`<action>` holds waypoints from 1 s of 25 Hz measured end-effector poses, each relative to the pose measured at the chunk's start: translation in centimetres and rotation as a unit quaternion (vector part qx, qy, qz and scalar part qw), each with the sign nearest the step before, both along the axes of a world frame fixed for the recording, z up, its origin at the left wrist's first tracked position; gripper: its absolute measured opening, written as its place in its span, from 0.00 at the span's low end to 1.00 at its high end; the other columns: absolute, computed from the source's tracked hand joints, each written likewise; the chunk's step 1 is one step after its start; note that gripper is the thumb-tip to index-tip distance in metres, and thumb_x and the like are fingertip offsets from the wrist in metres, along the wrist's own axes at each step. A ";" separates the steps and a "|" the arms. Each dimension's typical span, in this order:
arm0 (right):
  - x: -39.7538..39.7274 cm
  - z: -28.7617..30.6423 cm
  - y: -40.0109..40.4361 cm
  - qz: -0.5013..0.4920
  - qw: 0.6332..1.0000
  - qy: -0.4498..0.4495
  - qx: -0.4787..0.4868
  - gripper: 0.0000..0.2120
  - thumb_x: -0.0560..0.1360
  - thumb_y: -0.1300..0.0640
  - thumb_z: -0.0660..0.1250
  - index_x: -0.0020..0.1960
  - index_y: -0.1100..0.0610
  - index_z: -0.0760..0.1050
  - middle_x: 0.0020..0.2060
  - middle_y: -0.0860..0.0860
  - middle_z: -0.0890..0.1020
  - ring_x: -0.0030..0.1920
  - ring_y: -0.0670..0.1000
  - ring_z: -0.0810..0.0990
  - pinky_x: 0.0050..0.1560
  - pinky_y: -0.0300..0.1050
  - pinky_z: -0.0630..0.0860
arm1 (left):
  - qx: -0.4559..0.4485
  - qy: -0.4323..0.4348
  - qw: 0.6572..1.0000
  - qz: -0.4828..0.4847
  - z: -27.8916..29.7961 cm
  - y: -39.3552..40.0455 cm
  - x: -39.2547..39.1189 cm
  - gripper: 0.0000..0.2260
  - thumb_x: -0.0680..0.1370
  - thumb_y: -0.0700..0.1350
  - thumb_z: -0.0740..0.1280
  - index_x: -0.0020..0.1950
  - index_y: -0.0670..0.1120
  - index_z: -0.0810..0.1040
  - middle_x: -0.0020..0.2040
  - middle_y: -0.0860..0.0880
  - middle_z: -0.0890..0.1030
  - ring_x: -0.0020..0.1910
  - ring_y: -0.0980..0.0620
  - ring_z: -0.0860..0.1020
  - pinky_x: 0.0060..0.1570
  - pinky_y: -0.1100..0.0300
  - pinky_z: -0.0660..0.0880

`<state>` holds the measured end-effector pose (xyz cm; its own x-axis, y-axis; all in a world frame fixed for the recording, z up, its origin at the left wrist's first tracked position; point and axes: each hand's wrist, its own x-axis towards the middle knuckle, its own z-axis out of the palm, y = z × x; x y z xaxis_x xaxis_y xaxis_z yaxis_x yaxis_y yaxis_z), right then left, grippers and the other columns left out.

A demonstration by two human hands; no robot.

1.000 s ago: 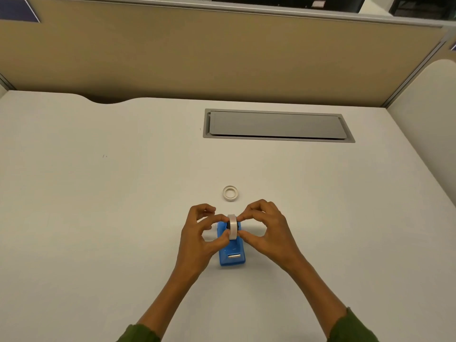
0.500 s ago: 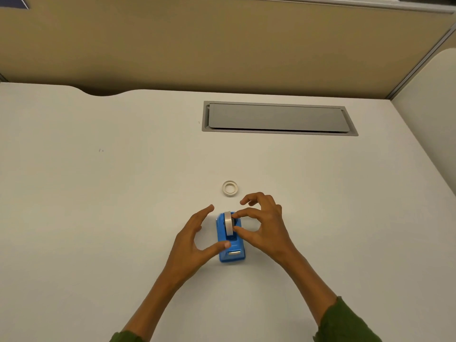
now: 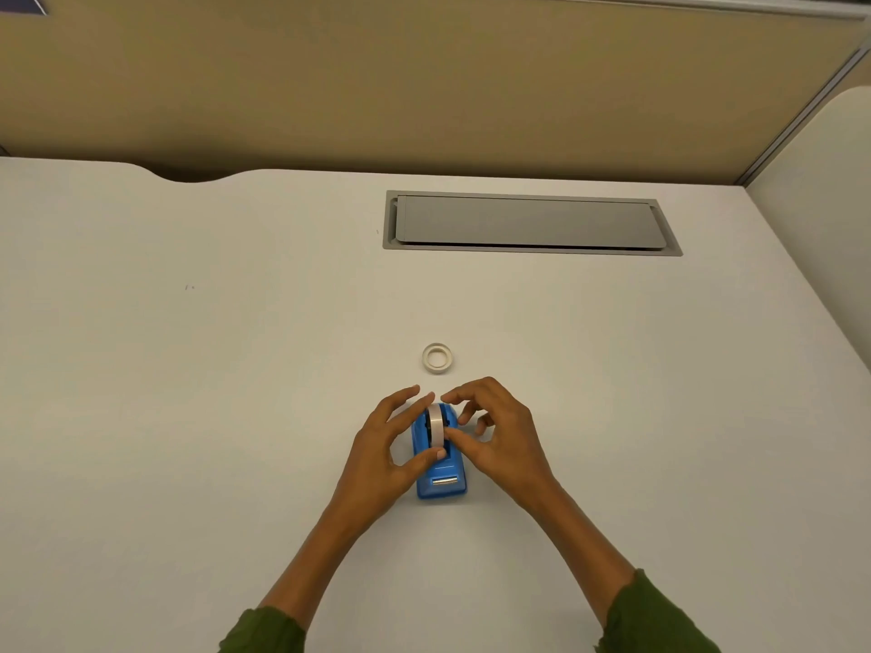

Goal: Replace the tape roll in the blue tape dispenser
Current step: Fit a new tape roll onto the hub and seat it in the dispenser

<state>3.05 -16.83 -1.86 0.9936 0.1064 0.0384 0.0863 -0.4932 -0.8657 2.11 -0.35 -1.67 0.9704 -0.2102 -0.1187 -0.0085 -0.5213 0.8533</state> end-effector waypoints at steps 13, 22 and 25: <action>-1.0 0.7 -1.1 0.045 0.999 -0.009 0.019 0.17 0.69 0.59 0.73 0.55 0.46 0.75 0.56 0.41 0.76 0.55 0.40 0.75 0.47 0.32 0.75 | -0.029 -0.005 0.998 0.053 0.3 -0.1 -0.5 0.27 0.71 0.47 0.70 0.67 0.51 0.67 0.67 0.48 0.69 0.64 0.50 0.69 0.61 0.54 0.72; 0.1 0.4 -0.7 0.110 0.990 0.006 -0.092 0.24 0.67 0.55 0.75 0.61 0.51 0.73 0.63 0.49 0.73 0.63 0.47 0.69 0.61 0.43 0.70 | -0.088 0.018 0.992 0.089 0.3 -0.4 -0.7 0.19 0.72 0.45 0.69 0.63 0.48 0.73 0.61 0.48 0.73 0.60 0.51 0.73 0.52 0.69 0.72; 0.3 0.4 -0.6 0.108 0.990 0.019 -0.084 0.23 0.68 0.55 0.74 0.61 0.52 0.74 0.61 0.50 0.75 0.61 0.47 0.70 0.58 0.42 0.72 | -0.080 0.022 0.995 0.060 0.1 0.1 -0.9 0.24 0.69 0.46 0.72 0.64 0.50 0.71 0.63 0.51 0.71 0.60 0.53 0.73 0.52 0.71 0.71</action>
<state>3.36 -17.46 -1.41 0.9472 0.3187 -0.0345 0.1749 -0.6041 -0.7775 1.20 -0.30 -1.53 0.9844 -0.1125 -0.1354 0.0842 -0.3744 0.9234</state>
